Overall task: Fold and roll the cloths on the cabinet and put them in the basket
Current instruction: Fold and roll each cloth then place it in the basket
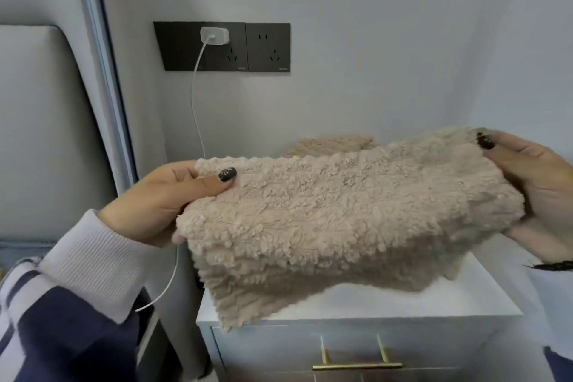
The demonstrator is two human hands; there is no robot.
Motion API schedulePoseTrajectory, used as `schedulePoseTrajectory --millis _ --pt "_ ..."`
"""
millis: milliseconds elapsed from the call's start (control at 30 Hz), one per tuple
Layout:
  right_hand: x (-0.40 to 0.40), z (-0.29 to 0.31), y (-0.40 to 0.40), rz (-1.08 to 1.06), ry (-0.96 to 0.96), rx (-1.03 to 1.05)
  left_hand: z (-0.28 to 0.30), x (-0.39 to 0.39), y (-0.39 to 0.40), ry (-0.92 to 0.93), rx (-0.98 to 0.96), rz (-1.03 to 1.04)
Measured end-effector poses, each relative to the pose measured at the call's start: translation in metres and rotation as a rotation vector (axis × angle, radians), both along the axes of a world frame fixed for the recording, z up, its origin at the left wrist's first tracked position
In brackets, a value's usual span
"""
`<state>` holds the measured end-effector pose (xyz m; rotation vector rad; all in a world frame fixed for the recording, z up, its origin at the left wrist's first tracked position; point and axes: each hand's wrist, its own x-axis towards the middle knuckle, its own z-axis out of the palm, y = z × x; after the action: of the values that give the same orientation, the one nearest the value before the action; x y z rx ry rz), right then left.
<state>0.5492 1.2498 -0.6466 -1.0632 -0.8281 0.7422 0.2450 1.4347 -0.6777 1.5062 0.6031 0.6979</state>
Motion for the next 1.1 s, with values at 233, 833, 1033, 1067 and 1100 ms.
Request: schedulePoseTrajectory --millis 233,833,1033,1067,1100 --pt "0.011 -0.02 0.024 -0.105 -0.265 -0.383 -0.01 0.027 0.006 0.178 0.0 0.148" --pt "0.007 -0.066 -0.03 0.085 -0.4 -0.252 -0.042 -0.01 -0.035 0.023 0.207 0.138" --pt "0.009 -0.084 -0.057 0.434 -0.655 -0.709 -0.072 -0.037 -0.058 0.31 0.009 -0.054" --pt "0.008 -0.087 -0.058 0.48 -0.685 -0.762 -0.075 -0.039 -0.061 0.345 -0.009 -0.075" --pt "0.007 -0.09 -0.059 0.52 -0.712 -0.797 -0.078 -0.041 -0.064 0.373 -0.024 -0.101"
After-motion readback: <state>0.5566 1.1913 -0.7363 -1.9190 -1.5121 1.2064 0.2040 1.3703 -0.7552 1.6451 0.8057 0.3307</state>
